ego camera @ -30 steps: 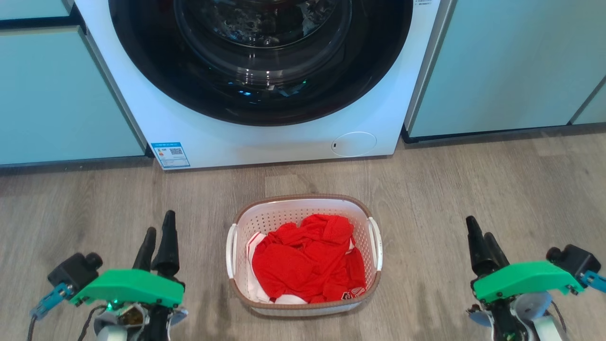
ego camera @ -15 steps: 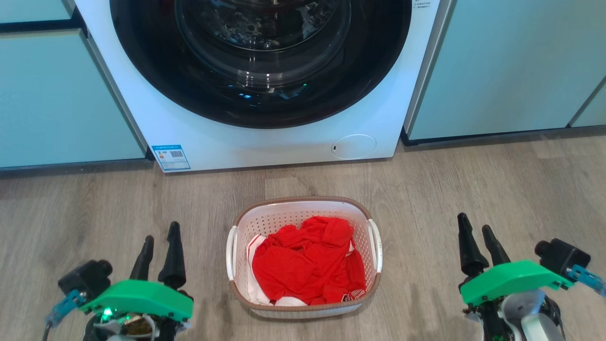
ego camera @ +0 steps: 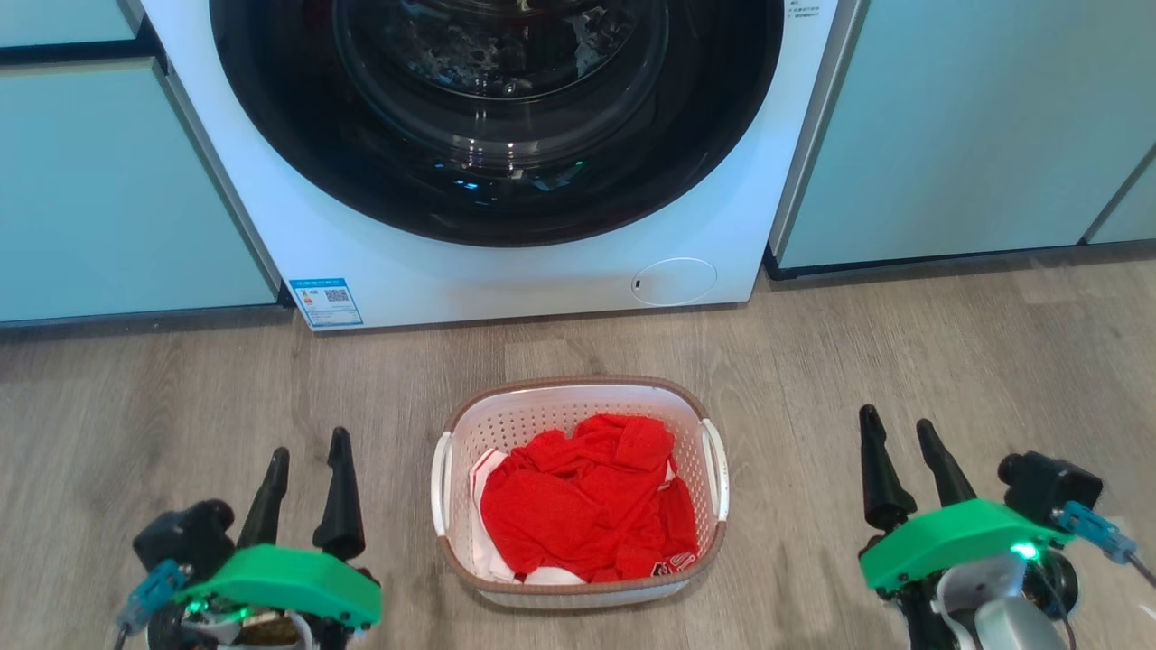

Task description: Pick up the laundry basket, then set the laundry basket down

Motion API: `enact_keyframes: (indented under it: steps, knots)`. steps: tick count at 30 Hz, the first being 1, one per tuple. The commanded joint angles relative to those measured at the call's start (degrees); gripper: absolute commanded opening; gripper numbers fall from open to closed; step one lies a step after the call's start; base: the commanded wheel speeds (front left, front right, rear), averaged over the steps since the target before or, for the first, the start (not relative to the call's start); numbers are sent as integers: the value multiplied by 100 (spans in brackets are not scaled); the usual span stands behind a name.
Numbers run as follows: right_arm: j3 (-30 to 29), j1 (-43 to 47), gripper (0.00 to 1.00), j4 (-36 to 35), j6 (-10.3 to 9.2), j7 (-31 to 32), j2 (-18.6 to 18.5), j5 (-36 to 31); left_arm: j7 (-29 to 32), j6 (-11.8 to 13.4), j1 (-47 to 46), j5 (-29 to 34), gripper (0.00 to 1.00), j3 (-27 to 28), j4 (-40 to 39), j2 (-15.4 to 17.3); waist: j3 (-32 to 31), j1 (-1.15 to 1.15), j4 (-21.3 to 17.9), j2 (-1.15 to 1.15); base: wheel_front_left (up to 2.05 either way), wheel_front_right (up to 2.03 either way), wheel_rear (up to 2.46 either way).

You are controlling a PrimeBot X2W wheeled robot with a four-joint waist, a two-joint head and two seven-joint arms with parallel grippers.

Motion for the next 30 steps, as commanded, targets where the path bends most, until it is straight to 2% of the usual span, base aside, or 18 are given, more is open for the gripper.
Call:
enact_keyframes:
  steps: [1,30]
  knots:
    - [152,-185,100,-243,-6,-112,-63,-242,-88,55,-140,242,100,78,-248,75,3,0,0,0,0,0,0]
    - [445,-150,100,-409,-8,-598,-81,-2167,-576,187,84,2015,100,-75,-341,99,7,0,-38,0,0,0,0]
